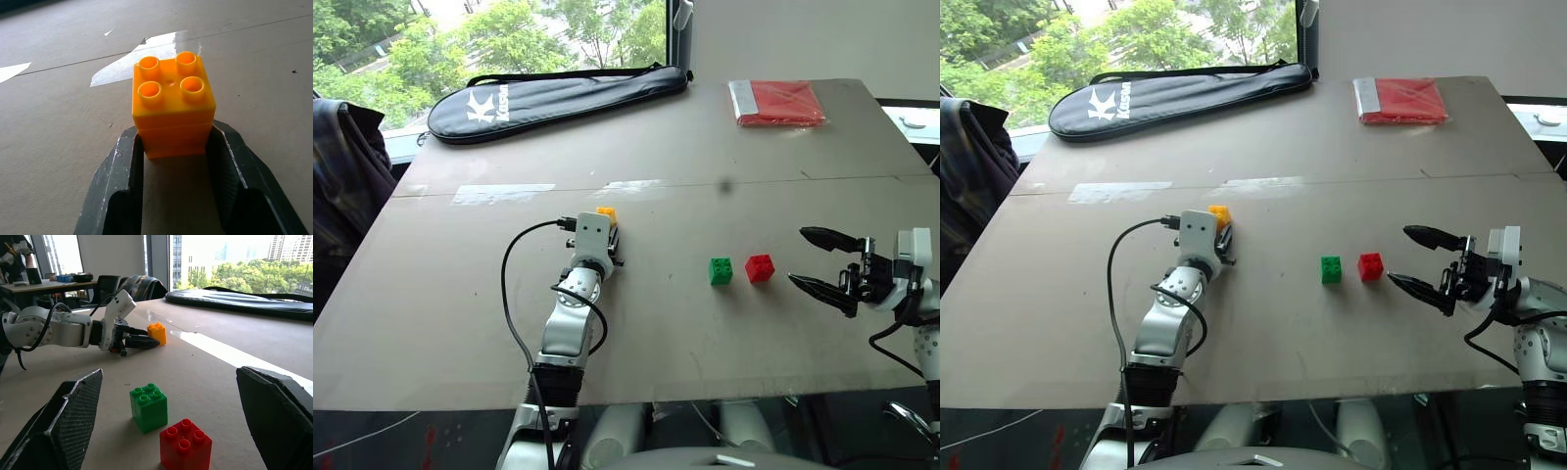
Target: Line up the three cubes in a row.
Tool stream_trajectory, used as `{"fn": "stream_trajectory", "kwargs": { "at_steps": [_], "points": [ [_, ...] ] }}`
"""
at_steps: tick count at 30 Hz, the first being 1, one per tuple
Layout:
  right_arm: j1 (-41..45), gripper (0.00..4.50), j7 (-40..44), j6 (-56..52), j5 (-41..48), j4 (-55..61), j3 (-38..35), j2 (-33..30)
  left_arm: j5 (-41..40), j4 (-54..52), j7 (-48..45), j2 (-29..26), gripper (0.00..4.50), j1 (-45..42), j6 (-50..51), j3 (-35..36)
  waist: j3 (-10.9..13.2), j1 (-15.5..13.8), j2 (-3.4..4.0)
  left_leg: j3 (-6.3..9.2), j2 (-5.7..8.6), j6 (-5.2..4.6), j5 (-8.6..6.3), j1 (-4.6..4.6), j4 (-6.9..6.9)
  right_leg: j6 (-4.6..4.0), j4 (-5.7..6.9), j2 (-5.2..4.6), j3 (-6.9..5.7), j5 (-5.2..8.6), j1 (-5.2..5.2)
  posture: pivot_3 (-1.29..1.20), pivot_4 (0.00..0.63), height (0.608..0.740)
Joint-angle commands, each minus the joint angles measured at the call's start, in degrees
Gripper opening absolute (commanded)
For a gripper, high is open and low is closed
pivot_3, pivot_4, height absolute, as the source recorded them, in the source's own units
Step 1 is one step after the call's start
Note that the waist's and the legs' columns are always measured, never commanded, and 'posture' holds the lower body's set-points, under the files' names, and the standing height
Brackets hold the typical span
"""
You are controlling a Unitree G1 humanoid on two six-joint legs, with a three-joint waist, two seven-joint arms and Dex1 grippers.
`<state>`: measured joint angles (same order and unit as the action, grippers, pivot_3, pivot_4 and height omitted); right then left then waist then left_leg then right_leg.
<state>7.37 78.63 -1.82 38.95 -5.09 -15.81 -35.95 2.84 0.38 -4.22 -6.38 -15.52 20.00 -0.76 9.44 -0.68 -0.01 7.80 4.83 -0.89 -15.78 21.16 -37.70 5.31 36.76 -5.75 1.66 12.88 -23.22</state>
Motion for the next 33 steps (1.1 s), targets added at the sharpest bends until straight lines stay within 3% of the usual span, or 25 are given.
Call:
{"fn": "stream_trajectory", "kwargs": {
  "at_steps": [1,6,10,20,33],
  "points": [
    [-0.45,4.50,1.03,0.46,1.36,1.17,-2.23,-0.71,-5.94,-1.14,-11.18,-3.49,1.20,2.73,-2.12,-0.18,0.00,0.00,0.01,0.00,0.00,0.00,0.00,0.00,0.00,0.00,0.00,0.00,0.00,0.00,0.00,0.00,0.150,0.732],
    [-1.31,4.50,2.60,-0.58,1.91,1.14,-2.64,-1.54,-9.95,-0.19,-36.48,-16.15,1.20,2.19,-11.87,-6.32,0.01,-0.16,0.01,-0.01,0.00,0.00,0.00,0.06,0.01,-0.01,-0.02,-0.02,-0.01,0.00,-0.02,0.00,0.150,0.732],
    [-2.38,4.50,2.88,-1.60,2.41,2.20,-2.63,-1.83,-10.37,5.11,-47.13,-20.52,1.20,-2.21,-17.14,-9.59,0.01,-0.22,0.00,0.06,0.03,-0.10,-0.05,0.08,0.01,-0.02,-0.04,-0.04,-0.07,0.00,-0.01,0.00,0.150,0.732],
    [-4.75,4.50,3.38,-1.25,2.42,3.76,-3.54,-2.90,-9.28,13.95,-64.87,-22.29,1.20,-13.24,-21.94,-17.22,0.04,0.70,-0.03,0.09,0.01,-0.05,-0.03,0.16,0.01,-0.01,-0.04,-0.02,-0.08,0.00,-0.09,0.00,0.150,0.732],
    [-6.11,4.50,3.72,-1.45,2.73,4.59,-4.36,-3.02,-6.06,29.59,-70.51,-19.40,1.20,-22.05,-30.72,-19.04,0.05,0.98,-0.05,0.13,0.02,-0.22,-0.11,0.17,-0.01,0.00,-0.02,-0.01,-0.11,0.00,-0.09,0.00,0.150,0.732]
  ]
}}
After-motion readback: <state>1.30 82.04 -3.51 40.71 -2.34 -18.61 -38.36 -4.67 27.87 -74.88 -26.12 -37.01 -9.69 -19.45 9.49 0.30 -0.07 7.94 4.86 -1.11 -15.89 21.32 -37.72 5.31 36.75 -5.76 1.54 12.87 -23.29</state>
